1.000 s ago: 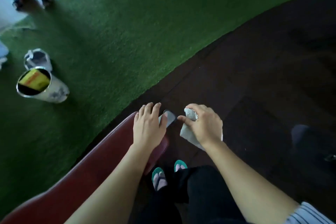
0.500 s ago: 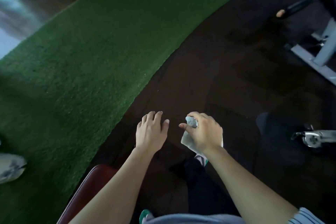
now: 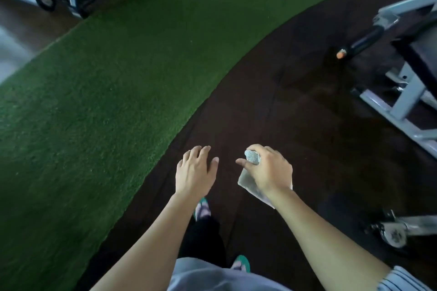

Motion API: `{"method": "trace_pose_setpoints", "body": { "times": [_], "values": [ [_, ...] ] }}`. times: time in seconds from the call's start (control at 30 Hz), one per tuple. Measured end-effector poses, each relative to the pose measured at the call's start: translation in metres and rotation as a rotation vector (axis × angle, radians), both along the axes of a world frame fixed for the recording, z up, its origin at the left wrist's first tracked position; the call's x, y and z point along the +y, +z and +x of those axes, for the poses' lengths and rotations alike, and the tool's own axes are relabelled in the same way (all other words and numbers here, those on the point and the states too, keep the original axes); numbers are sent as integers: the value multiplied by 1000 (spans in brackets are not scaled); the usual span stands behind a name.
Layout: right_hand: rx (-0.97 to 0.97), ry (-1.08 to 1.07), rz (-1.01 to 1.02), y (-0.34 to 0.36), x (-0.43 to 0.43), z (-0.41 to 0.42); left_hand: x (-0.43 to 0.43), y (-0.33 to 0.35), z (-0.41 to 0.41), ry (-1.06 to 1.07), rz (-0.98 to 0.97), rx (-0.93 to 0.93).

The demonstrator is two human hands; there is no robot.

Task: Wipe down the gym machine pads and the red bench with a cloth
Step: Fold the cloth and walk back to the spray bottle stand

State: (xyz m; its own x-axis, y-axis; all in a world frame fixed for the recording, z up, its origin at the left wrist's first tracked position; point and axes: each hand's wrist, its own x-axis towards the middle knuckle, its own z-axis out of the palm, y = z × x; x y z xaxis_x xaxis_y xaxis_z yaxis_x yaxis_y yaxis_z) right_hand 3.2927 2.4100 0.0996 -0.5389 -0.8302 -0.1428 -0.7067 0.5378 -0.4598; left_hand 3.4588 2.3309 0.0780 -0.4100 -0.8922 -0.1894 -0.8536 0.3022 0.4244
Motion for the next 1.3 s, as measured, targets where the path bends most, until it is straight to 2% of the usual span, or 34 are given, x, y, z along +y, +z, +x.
{"method": "trace_pose_setpoints", "body": {
  "times": [0.33, 0.6, 0.8, 1.1, 1.3],
  "values": [
    [14, -75, -45, 8, -257, -121, -279, 16, -133, -114, -67, 23],
    [5, -232, -91, 12, -435, -234, -475, 31, -261, -227, -47, 18],
    [3, -247, -120, 1, -568, -360, -616, 27, -394, -282, -64, 10],
    [8, -220, -116, 33, -779, -561, -816, 48, -575, -249, -14, -13],
    [2, -245, -104, 16, -915, -671, -964, 32, -684, -266, 14, -28]
  ]
}}
